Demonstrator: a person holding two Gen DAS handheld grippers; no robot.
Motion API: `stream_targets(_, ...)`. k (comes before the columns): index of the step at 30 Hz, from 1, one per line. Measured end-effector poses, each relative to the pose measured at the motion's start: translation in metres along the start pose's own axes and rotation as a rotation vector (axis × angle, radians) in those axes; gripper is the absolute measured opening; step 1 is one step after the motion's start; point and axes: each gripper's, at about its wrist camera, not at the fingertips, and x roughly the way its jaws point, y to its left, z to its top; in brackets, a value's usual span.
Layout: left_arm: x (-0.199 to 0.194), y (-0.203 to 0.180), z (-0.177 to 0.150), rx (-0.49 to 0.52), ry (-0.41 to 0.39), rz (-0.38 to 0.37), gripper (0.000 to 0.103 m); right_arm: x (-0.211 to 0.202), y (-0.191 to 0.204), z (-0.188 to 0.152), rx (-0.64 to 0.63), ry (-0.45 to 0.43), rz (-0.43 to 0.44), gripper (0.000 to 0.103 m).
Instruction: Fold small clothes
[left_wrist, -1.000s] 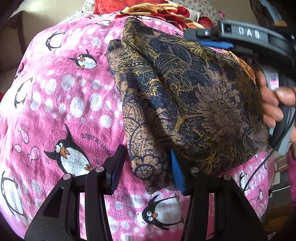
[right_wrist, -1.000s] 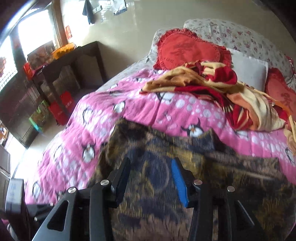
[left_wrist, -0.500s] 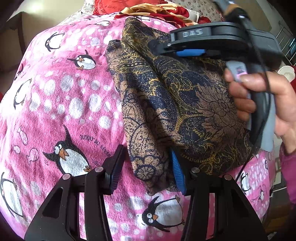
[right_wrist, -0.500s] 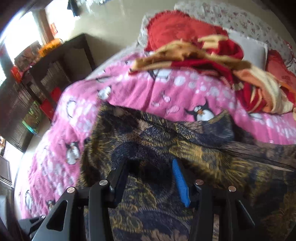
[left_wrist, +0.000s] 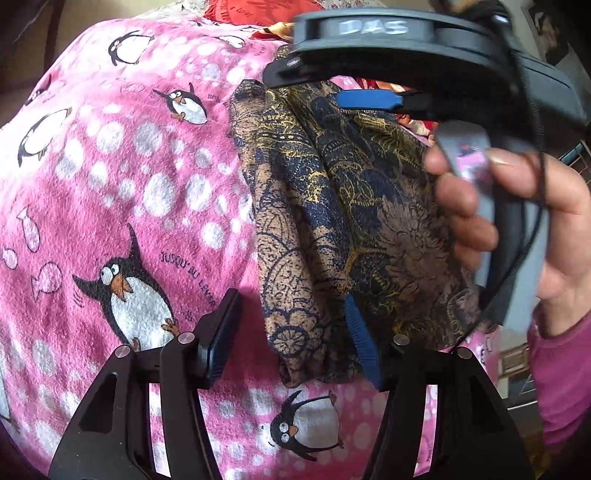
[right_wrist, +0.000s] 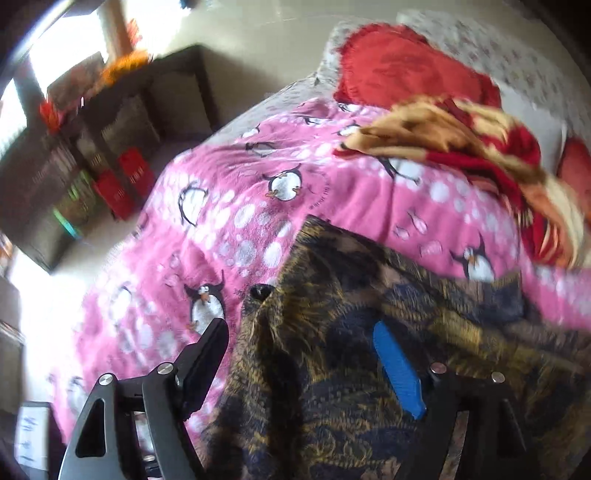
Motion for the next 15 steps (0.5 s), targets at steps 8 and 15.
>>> stream_targets(8,-0.005,0.008,-0.002,0.017,-0.007,-0.019,0.065,0.056,0.025,0.003,-0.107,0.107,-0.118,0.082)
stream_targets(15,-0.004,0.004,0.005,0.002,-0.005,-0.001,0.071,0.025,-0.014,-0.004,0.008,0.032,0.015,0.017)
